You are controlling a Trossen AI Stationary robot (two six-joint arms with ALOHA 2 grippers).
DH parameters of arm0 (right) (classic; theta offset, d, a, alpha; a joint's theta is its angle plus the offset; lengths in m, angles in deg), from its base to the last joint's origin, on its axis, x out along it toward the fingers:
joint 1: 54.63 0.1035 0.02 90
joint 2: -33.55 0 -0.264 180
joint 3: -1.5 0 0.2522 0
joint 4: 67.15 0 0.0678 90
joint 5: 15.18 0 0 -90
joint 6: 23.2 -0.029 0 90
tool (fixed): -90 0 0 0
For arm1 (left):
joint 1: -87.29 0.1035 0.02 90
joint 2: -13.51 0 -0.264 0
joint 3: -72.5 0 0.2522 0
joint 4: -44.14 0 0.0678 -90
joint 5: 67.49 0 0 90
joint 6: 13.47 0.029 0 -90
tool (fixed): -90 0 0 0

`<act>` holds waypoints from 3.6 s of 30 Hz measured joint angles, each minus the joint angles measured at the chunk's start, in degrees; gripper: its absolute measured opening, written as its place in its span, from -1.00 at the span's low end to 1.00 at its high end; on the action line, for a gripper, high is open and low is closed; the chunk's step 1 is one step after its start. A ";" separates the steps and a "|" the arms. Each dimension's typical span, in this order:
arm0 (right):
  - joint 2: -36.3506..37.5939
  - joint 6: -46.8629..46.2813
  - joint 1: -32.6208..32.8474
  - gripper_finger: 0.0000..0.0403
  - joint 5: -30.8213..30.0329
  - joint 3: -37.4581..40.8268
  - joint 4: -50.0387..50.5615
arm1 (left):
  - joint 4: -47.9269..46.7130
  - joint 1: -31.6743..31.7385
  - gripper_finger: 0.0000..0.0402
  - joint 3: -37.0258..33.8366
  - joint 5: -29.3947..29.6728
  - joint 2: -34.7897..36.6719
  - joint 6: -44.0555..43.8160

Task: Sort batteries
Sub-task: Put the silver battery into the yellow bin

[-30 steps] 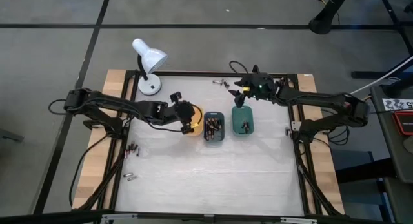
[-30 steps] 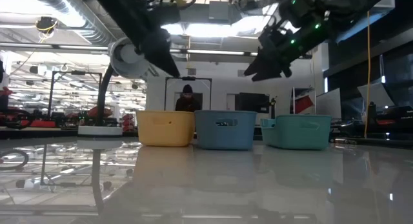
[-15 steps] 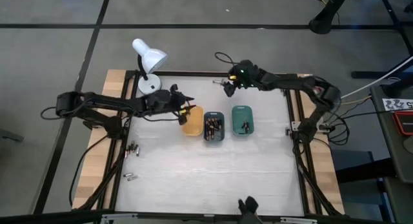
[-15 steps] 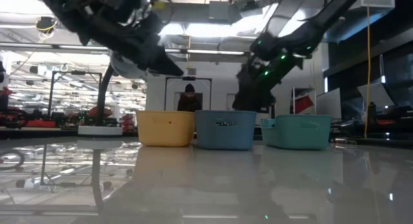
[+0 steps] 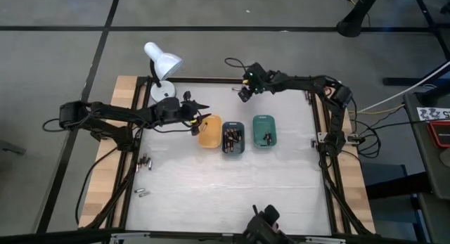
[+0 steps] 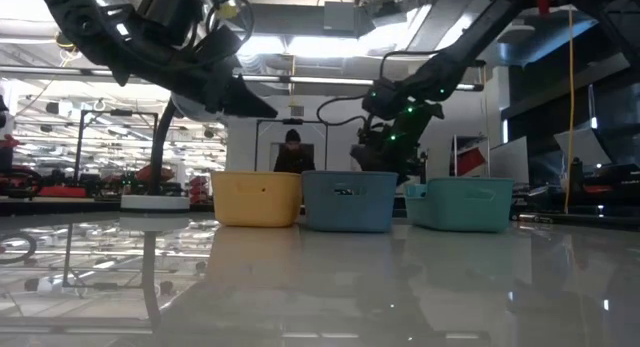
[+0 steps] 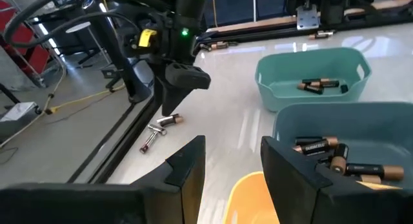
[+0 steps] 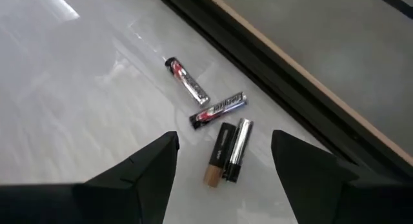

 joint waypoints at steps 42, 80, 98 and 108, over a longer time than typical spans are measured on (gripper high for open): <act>-4.54 -1.73 -3.31 -0.89 5.11 -0.34 4.05 | -0.84 0.00 -0.30 0.02 0.00 0.00 -0.08; -0.14 -8.92 0.91 0.44 1.10 -1.25 1.62 | -2.44 2.49 -0.30 0.04 -2.16 0.00 -2.99; -10.44 -11.00 0.84 0.45 -1.54 -10.84 7.96 | -3.49 2.56 -0.30 0.04 -2.33 0.00 -1.78; -10.61 -8.31 0.84 0.05 -2.27 -11.04 10.73 | -3.61 2.60 -0.30 0.04 -2.32 0.00 -1.79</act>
